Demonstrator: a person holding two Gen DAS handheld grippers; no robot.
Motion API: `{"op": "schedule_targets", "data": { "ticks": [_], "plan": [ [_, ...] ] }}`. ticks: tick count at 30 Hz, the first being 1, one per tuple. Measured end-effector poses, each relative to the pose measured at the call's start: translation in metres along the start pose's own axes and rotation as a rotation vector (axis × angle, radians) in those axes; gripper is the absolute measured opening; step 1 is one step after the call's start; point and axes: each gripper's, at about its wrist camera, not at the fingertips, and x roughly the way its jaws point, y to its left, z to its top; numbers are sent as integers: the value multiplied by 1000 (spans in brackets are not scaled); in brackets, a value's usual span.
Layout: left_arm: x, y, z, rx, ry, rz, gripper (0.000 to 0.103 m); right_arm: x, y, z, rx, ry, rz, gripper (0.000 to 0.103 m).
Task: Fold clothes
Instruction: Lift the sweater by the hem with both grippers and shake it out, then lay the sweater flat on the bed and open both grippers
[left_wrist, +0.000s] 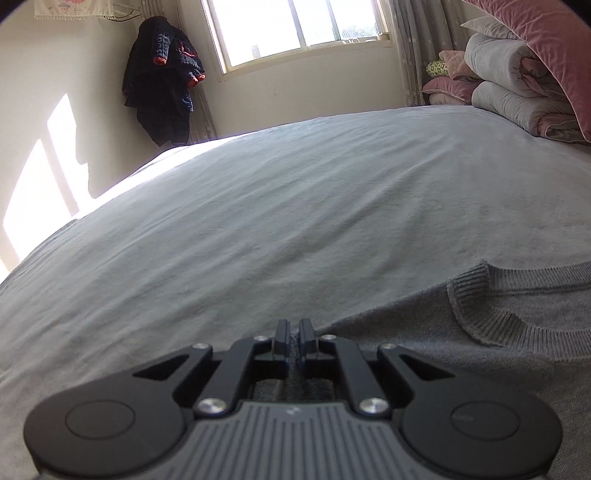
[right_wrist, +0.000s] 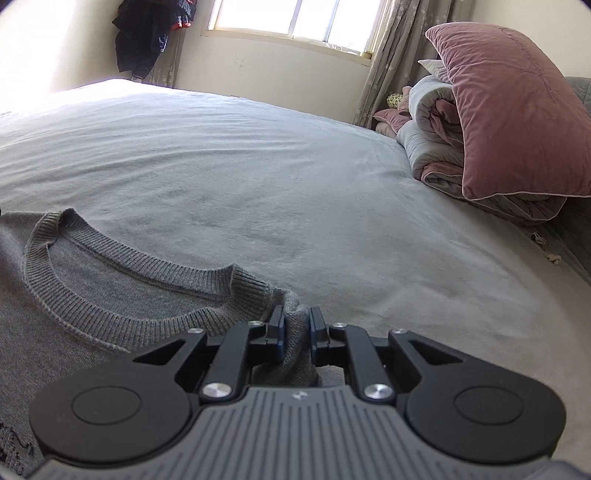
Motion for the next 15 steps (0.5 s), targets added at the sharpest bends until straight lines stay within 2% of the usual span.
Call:
{"op": "schedule_targets", "data": {
  "ticks": [2, 3, 4, 6, 8, 10, 15],
  "plan": [
    [-3, 1, 2, 5, 1, 1, 9, 0, -3, 1, 13, 8, 11, 30],
    [-5, 2, 3, 6, 1, 0, 15, -2, -5, 1, 22, 11, 13, 37],
    [-9, 3, 4, 7, 3, -4, 25, -3, -8, 2, 38, 15, 23, 40],
    [-19, 6, 4, 3, 11, -23, 37, -10, -16, 3, 78, 30, 55, 42],
    [-31, 8, 3, -10, 26, -42, 39, -19, -25, 2, 116, 46, 79, 43],
    [-45, 11, 0, -37, 44, -64, 46, -30, -33, -1, 156, 62, 103, 46],
    [-82, 14, -16, -82, 116, -117, 49, -65, -48, -16, 212, 105, 150, 46]
  ]
}}
